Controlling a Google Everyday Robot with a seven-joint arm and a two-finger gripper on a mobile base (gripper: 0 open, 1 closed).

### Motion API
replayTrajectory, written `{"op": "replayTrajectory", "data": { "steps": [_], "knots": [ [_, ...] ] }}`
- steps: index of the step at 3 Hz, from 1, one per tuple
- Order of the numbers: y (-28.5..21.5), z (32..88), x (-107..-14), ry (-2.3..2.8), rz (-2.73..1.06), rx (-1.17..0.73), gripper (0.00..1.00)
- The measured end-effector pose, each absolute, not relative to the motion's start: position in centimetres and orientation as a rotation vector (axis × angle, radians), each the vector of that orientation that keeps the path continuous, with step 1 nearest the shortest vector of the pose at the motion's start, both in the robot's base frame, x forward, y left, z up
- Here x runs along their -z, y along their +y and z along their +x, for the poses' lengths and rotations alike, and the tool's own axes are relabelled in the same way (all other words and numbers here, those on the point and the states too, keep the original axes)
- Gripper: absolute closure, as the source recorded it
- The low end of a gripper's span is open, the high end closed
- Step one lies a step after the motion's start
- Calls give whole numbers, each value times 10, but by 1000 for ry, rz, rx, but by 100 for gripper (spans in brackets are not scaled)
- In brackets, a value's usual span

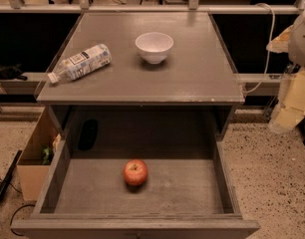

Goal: Pick apple from top drawer and place on counter

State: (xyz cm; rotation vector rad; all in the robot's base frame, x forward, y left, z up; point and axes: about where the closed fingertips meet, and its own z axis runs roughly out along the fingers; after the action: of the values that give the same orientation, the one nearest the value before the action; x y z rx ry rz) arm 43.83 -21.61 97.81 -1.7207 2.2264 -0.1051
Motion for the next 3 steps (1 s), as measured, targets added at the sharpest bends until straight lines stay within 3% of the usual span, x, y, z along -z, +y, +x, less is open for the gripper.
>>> {"op": "replayTrajectory", "data": {
  "steps": [3],
  "knots": [
    [-202,420,-955,2129,-1689,-33,0]
  ]
}}
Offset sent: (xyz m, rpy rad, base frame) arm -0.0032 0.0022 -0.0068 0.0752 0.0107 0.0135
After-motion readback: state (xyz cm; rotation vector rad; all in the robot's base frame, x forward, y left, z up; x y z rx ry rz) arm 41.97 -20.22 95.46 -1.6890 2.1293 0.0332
